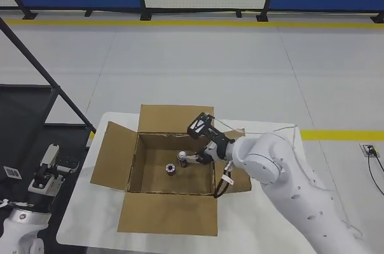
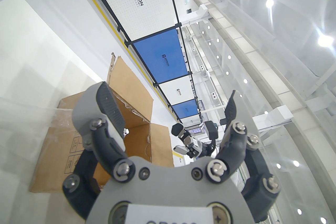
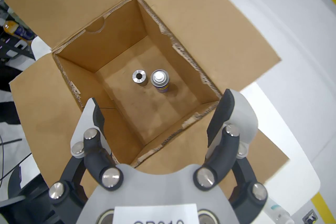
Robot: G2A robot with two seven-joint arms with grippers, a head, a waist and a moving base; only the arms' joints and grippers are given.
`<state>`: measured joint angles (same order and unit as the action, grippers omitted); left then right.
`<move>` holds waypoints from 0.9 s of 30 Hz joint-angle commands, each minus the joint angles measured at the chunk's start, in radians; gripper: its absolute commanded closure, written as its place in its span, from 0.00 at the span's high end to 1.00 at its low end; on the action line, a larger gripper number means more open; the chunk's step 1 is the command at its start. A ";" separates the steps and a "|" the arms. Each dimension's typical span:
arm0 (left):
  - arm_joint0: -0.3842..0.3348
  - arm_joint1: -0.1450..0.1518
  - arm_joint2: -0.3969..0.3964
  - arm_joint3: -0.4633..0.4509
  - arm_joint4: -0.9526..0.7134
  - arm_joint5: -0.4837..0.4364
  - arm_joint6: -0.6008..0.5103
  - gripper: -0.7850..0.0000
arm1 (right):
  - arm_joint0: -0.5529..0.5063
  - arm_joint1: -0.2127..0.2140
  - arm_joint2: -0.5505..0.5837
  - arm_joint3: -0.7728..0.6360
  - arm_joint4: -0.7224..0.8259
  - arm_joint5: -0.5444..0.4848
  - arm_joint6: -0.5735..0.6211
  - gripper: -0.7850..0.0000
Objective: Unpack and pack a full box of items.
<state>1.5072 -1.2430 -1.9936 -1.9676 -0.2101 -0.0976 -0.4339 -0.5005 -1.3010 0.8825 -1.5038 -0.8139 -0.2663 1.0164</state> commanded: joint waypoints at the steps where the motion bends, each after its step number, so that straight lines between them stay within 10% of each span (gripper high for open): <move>1: 0.000 0.000 0.000 0.000 0.000 0.000 0.000 1.00 | 0.050 -0.024 -0.070 0.102 0.036 -0.002 -0.008 1.00; 27: 0.000 0.000 0.000 0.000 0.000 0.000 0.000 1.00 | 0.252 -0.285 -0.375 0.799 0.142 0.093 -0.313 1.00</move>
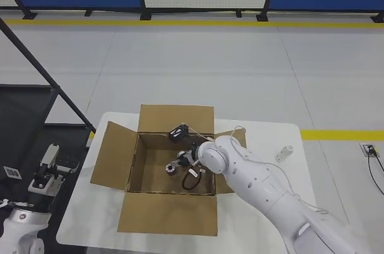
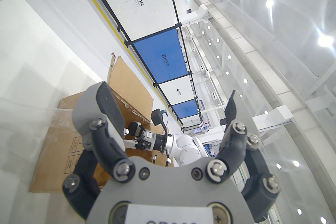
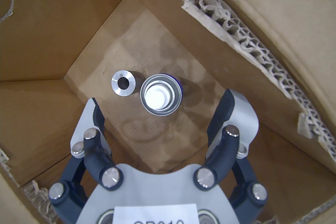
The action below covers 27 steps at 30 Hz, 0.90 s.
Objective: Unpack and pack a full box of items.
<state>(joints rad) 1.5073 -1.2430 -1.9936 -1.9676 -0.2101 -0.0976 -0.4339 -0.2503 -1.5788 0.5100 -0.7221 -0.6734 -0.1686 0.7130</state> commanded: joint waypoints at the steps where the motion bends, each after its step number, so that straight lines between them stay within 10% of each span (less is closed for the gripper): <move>1: 0.000 0.000 0.000 0.000 0.000 0.000 0.000 1.00 | 0.004 -0.015 -0.006 0.033 0.002 -0.008 -0.020 0.93; 4: 0.000 0.000 0.000 0.000 0.000 0.000 0.000 1.00 | 0.012 -0.037 -0.013 0.078 0.009 -0.022 -0.031 0.78; 6: 0.000 0.000 0.000 0.000 0.000 0.000 0.000 1.00 | 0.017 -0.050 -0.016 0.106 0.015 -0.033 -0.033 0.49; 14: 0.000 0.000 0.000 0.000 0.000 0.000 0.000 1.00 | 0.037 -0.092 -0.023 0.195 0.013 -0.057 -0.041 0.25; 17: 0.000 0.000 0.000 0.000 0.000 0.000 0.000 1.00 | 0.043 -0.101 -0.016 0.211 0.022 -0.088 -0.048 0.02; 27: 0.000 0.000 0.000 0.000 0.000 0.000 0.000 1.00 | 0.059 -0.077 0.042 0.141 0.017 -0.191 -0.057 0.00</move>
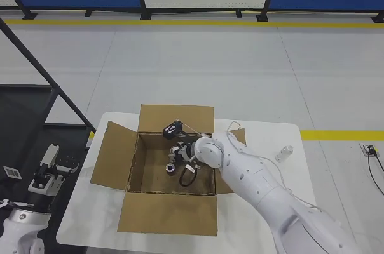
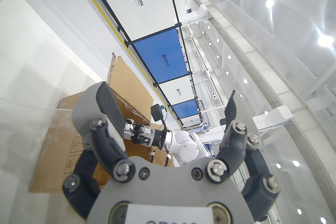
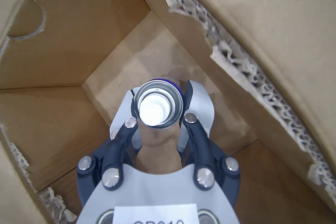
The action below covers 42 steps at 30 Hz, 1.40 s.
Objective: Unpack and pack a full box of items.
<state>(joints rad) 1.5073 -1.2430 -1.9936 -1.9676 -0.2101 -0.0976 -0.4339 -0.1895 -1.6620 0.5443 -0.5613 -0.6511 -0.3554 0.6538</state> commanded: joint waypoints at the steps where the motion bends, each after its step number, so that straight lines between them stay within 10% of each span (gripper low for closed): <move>1: 0.000 0.000 0.000 0.000 0.000 0.000 0.000 1.00 | -0.005 0.014 0.016 -0.046 -0.013 -0.007 0.008 0.00; 11: 0.000 0.000 0.000 0.000 0.000 0.000 0.000 1.00 | -0.171 0.157 0.220 -0.524 -0.141 0.022 0.094 0.00; 26: 0.000 0.000 0.000 0.000 0.000 0.000 0.000 1.00 | -0.784 0.333 0.883 -1.425 -0.397 0.236 0.245 0.00; 34: 0.000 0.000 0.000 0.000 0.000 0.000 0.000 1.00 | -1.023 0.354 1.097 -1.520 -0.388 0.346 0.307 0.00; 42: 0.000 0.000 0.000 0.000 0.000 0.000 0.000 1.00 | -1.063 0.365 1.144 -1.322 -0.359 0.382 0.357 0.00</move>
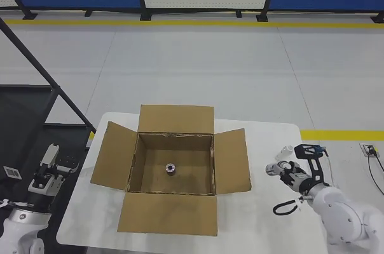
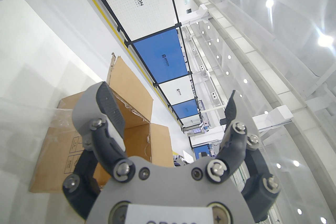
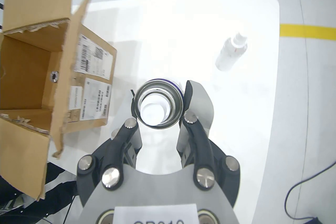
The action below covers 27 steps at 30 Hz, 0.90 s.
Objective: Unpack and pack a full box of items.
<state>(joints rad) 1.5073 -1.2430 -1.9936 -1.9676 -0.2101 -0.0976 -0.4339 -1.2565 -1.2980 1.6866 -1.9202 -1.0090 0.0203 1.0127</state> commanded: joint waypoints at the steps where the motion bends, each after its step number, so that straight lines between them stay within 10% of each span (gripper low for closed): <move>1: 0.000 0.000 0.000 0.000 0.000 0.000 0.000 1.00 | 0.008 0.002 0.004 0.066 0.004 0.010 -0.008 0.00; 19: 0.000 0.000 0.000 0.000 0.000 0.000 0.000 1.00 | 0.132 0.022 -0.050 0.327 -0.130 0.040 -0.032 0.00; 27: 0.000 0.000 0.000 0.000 0.000 0.000 0.000 1.00 | 0.172 0.027 -0.067 0.381 -0.133 0.035 -0.027 0.64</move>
<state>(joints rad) 1.5073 -1.2430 -1.9936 -1.9676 -0.2101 -0.0976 -0.4339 -1.0864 -1.2715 1.6196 -1.5423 -1.1440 0.0572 0.9868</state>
